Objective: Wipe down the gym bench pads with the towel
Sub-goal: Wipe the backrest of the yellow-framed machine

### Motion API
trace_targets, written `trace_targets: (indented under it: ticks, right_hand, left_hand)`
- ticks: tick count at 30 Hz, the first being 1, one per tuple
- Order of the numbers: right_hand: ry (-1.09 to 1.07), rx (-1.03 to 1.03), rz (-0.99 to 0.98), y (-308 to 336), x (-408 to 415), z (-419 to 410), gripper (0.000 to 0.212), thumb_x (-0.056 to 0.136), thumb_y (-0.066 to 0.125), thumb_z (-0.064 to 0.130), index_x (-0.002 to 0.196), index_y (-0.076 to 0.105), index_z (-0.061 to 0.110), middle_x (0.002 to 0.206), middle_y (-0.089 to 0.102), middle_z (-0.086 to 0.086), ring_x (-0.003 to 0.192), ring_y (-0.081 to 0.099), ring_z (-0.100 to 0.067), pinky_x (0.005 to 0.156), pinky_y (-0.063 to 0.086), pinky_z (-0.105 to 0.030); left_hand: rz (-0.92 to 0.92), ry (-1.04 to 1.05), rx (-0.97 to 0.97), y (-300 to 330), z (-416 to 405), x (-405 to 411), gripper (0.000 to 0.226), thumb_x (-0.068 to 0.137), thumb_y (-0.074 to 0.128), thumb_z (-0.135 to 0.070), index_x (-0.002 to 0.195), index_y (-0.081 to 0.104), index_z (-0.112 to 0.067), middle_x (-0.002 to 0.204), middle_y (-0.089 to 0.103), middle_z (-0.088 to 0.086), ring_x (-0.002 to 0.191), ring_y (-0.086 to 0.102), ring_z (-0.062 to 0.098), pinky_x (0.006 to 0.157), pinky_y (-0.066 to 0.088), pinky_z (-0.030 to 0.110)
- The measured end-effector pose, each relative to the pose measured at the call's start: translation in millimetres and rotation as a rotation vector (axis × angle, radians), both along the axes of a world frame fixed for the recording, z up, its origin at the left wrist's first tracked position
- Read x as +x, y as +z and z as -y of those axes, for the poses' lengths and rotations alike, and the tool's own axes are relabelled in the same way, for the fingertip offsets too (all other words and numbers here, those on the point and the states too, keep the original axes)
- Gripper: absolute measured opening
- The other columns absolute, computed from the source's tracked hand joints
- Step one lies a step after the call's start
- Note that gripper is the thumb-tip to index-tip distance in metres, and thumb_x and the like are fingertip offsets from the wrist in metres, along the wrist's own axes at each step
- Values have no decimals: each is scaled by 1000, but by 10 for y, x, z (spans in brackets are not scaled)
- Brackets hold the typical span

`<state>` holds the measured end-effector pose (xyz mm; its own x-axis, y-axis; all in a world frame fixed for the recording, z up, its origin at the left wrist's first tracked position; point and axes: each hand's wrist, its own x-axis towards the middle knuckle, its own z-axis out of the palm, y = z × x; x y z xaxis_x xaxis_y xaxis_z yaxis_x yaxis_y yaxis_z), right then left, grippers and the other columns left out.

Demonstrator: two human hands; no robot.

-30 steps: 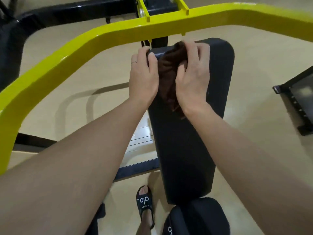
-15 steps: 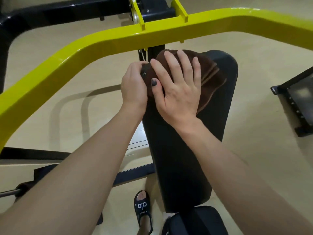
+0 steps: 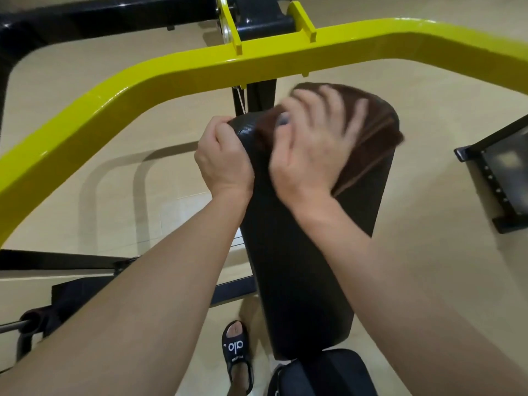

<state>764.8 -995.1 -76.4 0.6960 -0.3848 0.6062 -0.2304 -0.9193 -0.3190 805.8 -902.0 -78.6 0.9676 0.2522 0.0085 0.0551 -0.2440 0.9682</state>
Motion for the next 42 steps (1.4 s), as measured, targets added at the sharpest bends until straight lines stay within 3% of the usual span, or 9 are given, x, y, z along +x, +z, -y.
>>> trace_targets:
  ticks: [4, 7, 10, 13, 18, 23, 30, 37, 42]
  right_hand:
    - [243, -66, 2, -7, -43, -147, 37, 102, 48, 29, 127, 74, 20, 134, 70, -2, 133, 58, -31, 123, 24, -60]
    - [323, -220, -78, 12, -117, 420, 37, 104, 48, 30, 132, 70, 20, 135, 68, -5, 129, 59, -31, 120, 32, -58]
    - [119, -100, -117, 76, -141, 939, 35, 106, 42, 31, 126, 68, 18, 132, 66, -6, 127, 56, -32, 119, 31, -56]
    - [-167, 47, -73, 86, -24, 597, 35, 103, 43, 31, 116, 74, 20, 128, 69, -2, 130, 56, -32, 122, 25, -60]
    - [180, 56, 50, 2, 74, -374, 36, 99, 48, 26, 112, 79, 15, 121, 74, -3, 125, 63, -30, 123, 24, -59]
    - [373, -186, -53, 79, -57, 238, 36, 105, 48, 32, 127, 73, 18, 131, 70, -6, 125, 63, -31, 119, 34, -55]
    - [-207, 222, -4, 35, -104, 814, 42, 105, 35, 39, 125, 69, 25, 137, 62, -2, 131, 53, -28, 107, 43, -50]
    - [-373, 267, 129, -153, -144, 645, 42, 106, 38, 32, 139, 63, 26, 147, 57, -6, 135, 52, -30, 102, 49, -47]
    - [-437, 446, 228, -580, -420, 508, 49, 107, 37, 20, 156, 42, 20, 156, 47, -13, 139, 51, -29, 113, 41, -49]
  left_hand:
    - [-31, -24, 35, -100, -40, 68, 28, 102, 45, -9, 91, 71, -4, 71, 56, -16, 68, 53, -12, 62, 35, 6]
    - [-8, 21, -8, -22, 4, 12, 44, 91, 35, -24, 97, 73, -2, 82, 64, -2, 78, 54, 4, 69, 39, 15]
    - [0, 30, 6, 28, 19, -46, 53, 88, 28, -28, 102, 73, -3, 91, 65, 2, 88, 55, 14, 75, 43, 23]
    - [3, 43, -2, 18, 28, -42, 52, 89, 28, -27, 101, 72, -2, 88, 63, 2, 85, 53, 14, 73, 42, 25]
    - [92, -63, 64, -69, -81, 5, 41, 87, 48, -38, 86, 68, -1, 72, 59, -11, 66, 51, 6, 70, 45, 22]
    - [-5, 5, 72, -66, -18, 32, 31, 101, 42, -12, 77, 62, -15, 72, 56, -8, 64, 50, -10, 62, 38, 12]
    - [15, 9, 37, -1, 6, -49, 53, 91, 26, -28, 101, 71, -2, 87, 60, 1, 77, 51, -1, 66, 37, 10]
    - [11, 29, 52, 14, 14, -72, 51, 90, 27, -26, 101, 71, -3, 89, 61, 0, 78, 51, 3, 64, 33, 3]
    - [16, 39, 52, 6, 30, -88, 45, 96, 30, -18, 100, 71, -2, 87, 61, 0, 74, 50, -3, 64, 34, 3]
